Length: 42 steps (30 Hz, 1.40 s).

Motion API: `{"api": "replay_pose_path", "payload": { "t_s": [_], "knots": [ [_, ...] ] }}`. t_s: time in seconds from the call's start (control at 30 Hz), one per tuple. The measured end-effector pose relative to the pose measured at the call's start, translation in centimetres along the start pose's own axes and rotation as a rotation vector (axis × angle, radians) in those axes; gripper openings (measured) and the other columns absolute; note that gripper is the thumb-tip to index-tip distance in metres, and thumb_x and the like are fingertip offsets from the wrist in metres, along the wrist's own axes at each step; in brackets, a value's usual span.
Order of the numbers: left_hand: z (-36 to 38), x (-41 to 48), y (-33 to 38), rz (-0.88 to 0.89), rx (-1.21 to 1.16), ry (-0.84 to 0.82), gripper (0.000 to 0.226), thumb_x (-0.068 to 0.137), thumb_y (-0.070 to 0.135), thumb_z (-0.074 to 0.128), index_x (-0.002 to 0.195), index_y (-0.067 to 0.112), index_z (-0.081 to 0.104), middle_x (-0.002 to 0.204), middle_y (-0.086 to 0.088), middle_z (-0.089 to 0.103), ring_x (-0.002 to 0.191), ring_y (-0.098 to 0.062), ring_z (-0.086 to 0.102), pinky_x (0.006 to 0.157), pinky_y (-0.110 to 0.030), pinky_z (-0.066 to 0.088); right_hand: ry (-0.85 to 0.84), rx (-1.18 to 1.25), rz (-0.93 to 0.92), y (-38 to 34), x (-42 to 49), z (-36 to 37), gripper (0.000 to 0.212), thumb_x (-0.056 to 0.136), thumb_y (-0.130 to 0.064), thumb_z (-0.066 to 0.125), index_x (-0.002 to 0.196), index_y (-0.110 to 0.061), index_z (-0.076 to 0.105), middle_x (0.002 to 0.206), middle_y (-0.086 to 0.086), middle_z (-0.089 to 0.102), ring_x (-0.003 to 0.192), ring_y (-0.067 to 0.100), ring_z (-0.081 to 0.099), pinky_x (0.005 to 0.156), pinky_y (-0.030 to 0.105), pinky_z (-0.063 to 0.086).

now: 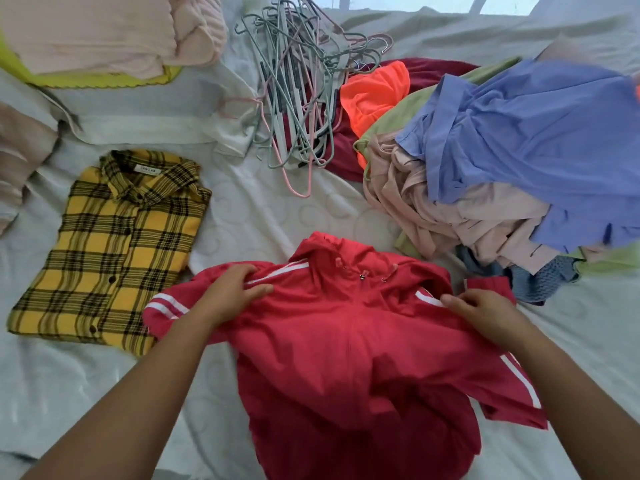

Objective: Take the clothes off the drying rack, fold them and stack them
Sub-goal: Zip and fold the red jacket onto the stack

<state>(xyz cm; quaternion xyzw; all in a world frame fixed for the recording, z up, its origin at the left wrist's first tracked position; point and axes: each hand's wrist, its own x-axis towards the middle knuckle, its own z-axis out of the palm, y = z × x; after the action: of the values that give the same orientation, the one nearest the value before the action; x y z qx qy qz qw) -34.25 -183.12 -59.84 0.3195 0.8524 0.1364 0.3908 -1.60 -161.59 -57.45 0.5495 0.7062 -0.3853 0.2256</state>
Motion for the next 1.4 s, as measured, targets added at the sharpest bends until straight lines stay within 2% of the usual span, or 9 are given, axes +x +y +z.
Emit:
{"api": "replay_pose_path", "payload": {
  "t_s": [0.2,0.37,0.6,0.8,0.93,1.03,1.17,1.3,1.4],
  "knots": [
    [-1.3,-1.4,2.6,-0.159,-0.205,-0.101,0.023,0.073,0.025,0.078,0.086,0.009,0.067,0.08,-0.007,0.066,0.077,-0.022,0.06,0.066,-0.028,0.043,-0.026,0.316,-0.073,-0.8,-1.4,-4.1,0.013,0.084,-0.021,0.068,0.082,-0.008,0.068,0.08,0.009,0.064,0.075,0.02,0.056,0.066,0.03,0.042],
    [-9.0,-6.1,6.3,-0.176,-0.63,-0.089,0.048,0.044,0.046,0.086,0.072,0.011,0.067,0.06,-0.004,0.063,0.05,-0.013,0.059,0.046,-0.022,0.048,0.028,0.462,-0.281,-1.8,-5.8,-9.4,0.018,0.09,-0.025,0.058,0.078,-0.013,0.062,0.069,-0.001,0.058,0.066,0.011,0.052,0.062,0.025,0.039],
    [-21.1,-10.9,13.5,0.154,-0.771,0.29,0.019,0.081,0.012,0.064,0.064,0.019,0.063,0.054,0.009,0.064,0.049,-0.003,0.059,0.048,-0.014,0.049,0.476,0.36,-0.667,-10.4,-11.8,-19.7,0.016,0.091,-0.021,0.057,0.076,-0.023,0.061,0.062,-0.012,0.058,0.053,-0.007,0.049,0.054,0.004,0.036],
    [-29.5,-16.8,18.4,0.486,-0.91,0.511,0.012,0.084,0.023,0.065,0.073,0.018,0.06,0.06,0.013,0.067,0.057,0.002,0.06,0.058,-0.012,0.049,0.806,0.419,-0.896,-14.8,-20.2,-26.2,0.01,0.093,-0.025,0.055,0.085,-0.026,0.061,0.066,-0.025,0.062,0.061,-0.012,0.052,0.06,0.002,0.036],
    [-29.6,-21.0,15.6,0.358,-0.751,0.32,0.066,0.032,0.064,0.084,0.073,0.015,0.066,0.064,0.005,0.067,0.055,-0.004,0.06,0.052,-0.013,0.049,0.65,0.366,-0.836,-13.5,-23.1,-23.9,0.019,0.091,-0.03,0.058,0.075,-0.034,0.067,0.066,-0.022,0.064,0.059,-0.006,0.054,0.057,0.003,0.038],
    [-28.7,-24.3,12.5,0.274,-0.606,0.154,0.082,0.023,0.068,0.083,0.078,0.009,0.07,0.069,-0.004,0.068,0.056,-0.008,0.061,0.048,-0.015,0.048,0.403,0.399,-0.796,-11.9,-25.8,-21.0,0.027,0.077,-0.053,0.064,0.077,-0.027,0.069,0.065,-0.004,0.066,0.054,-0.001,0.055,0.054,0.005,0.041],
    [-30.8,-26.7,11.5,0.321,-0.656,0.119,0.069,0.024,0.06,0.088,0.072,0.013,0.073,0.068,-0.003,0.068,0.057,-0.007,0.063,0.049,-0.013,0.049,0.374,0.497,-0.77,-12.6,-28.7,-21.2,0.01,0.073,-0.036,0.066,0.071,-0.028,0.072,0.068,-0.007,0.07,0.059,0.0,0.06,0.057,0.006,0.045],
    [-33.0,-25.0,12.3,0.327,-0.727,0.186,0.013,0.079,0.024,0.064,0.079,0.011,0.067,0.066,0.003,0.066,0.055,-0.002,0.059,0.049,-0.01,0.048,0.461,0.519,-0.798,-14.4,-28.7,-23.4,0.028,0.064,-0.05,0.065,0.079,-0.027,0.073,0.076,-0.006,0.071,0.065,0.002,0.062,0.063,0.011,0.048],
    [-32.0,-21.7,11.8,0.23,-0.624,0.166,0.011,0.087,0.011,0.057,0.091,0.002,0.063,0.091,-0.015,0.065,0.067,-0.011,0.063,0.059,-0.016,0.053,0.413,0.466,-0.696,-15.2,-26.0,-22.6,0.019,0.076,-0.036,0.068,0.078,-0.017,0.071,0.078,0.001,0.069,0.073,0.011,0.06,0.065,0.02,0.049]
  ]
}}
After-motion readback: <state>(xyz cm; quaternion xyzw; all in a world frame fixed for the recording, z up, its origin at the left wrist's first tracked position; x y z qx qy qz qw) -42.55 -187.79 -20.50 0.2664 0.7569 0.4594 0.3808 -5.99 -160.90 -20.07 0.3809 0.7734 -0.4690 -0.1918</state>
